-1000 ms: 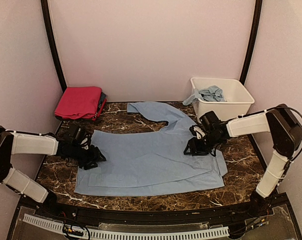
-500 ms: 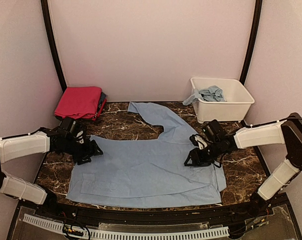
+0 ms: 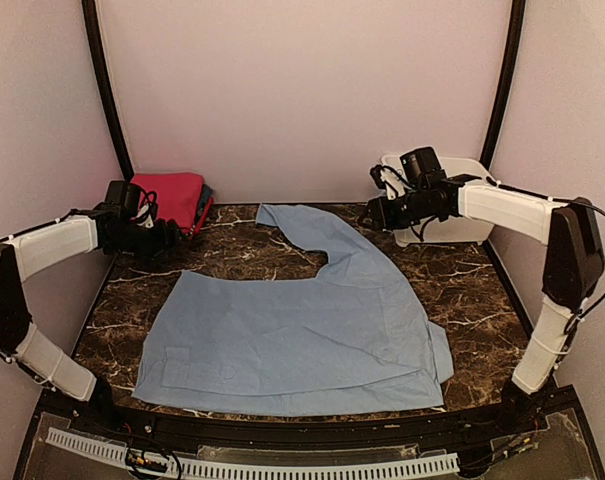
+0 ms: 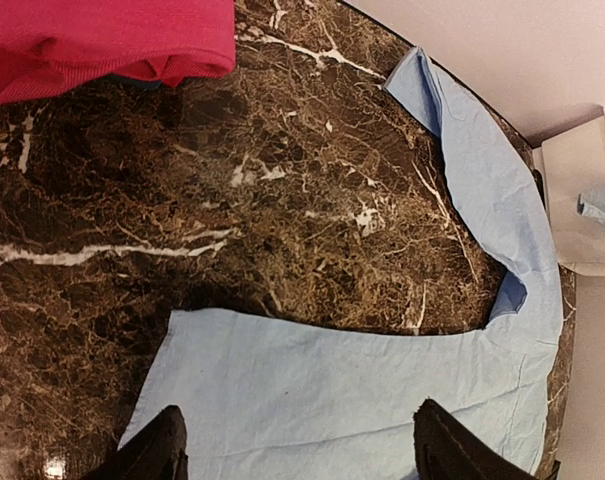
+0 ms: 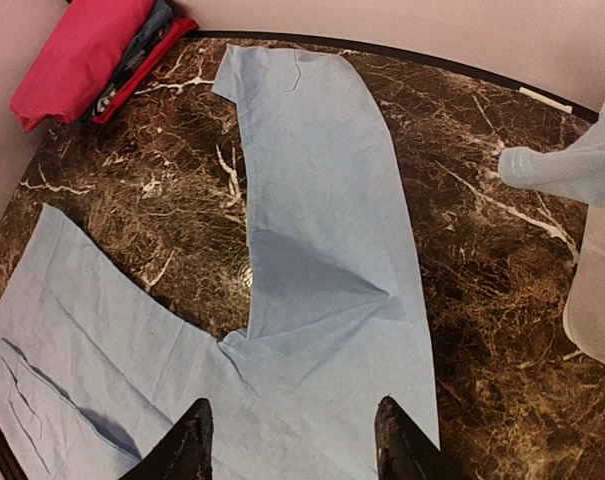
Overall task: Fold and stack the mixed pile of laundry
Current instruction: Move the 1/3-folded shirt to the center of the board, then pick up the 1/3-folded shirt from the center of the board.
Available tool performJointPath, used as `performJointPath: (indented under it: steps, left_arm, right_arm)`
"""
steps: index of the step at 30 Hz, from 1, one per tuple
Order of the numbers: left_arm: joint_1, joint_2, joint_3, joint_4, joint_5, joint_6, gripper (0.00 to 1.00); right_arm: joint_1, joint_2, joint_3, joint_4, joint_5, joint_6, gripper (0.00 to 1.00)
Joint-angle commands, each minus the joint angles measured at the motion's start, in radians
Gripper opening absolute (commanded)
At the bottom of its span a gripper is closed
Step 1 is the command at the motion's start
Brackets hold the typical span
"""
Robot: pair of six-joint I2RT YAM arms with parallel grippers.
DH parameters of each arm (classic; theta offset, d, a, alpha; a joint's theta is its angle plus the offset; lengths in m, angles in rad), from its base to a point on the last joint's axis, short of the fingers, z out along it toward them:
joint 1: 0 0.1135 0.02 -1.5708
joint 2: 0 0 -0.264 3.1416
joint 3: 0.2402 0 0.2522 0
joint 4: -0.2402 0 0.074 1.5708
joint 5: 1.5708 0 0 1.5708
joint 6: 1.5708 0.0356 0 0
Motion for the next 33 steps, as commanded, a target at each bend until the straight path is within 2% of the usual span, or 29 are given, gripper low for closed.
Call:
performJointPath:
  steps: [1,5,12,21,26,28,33]
  left_arm:
    - [0.005,0.059,0.085,-0.045,-0.031,0.093,0.77]
    - [0.015,0.132,0.165,-0.105,-0.004,0.134,0.78]
    - [0.022,0.206,0.2,-0.13,-0.018,0.208,0.78]
    - [0.024,0.277,0.26,-0.173,-0.053,0.289,0.72]
    - [0.024,0.319,0.335,-0.248,-0.066,0.416,0.67]
    - [0.023,0.333,0.365,-0.287,-0.098,0.497,0.67]
    - [0.023,0.397,0.428,-0.401,-0.089,0.669,0.64]
  right_arm:
    - [-0.001,0.169,0.152,-0.093,0.047,-0.073,0.52]
    - [0.0,0.277,0.247,-0.091,0.057,-0.082,0.51]
    - [-0.001,0.432,0.407,-0.136,0.137,-0.123,0.52]
    - [-0.002,0.561,0.546,-0.199,0.179,-0.147,0.52]
    - [-0.007,0.59,0.577,-0.216,0.176,-0.161,0.51]
    - [-0.014,0.603,0.592,-0.222,0.154,-0.166,0.43]
    - [-0.029,0.594,0.582,-0.206,0.093,-0.149,0.09]
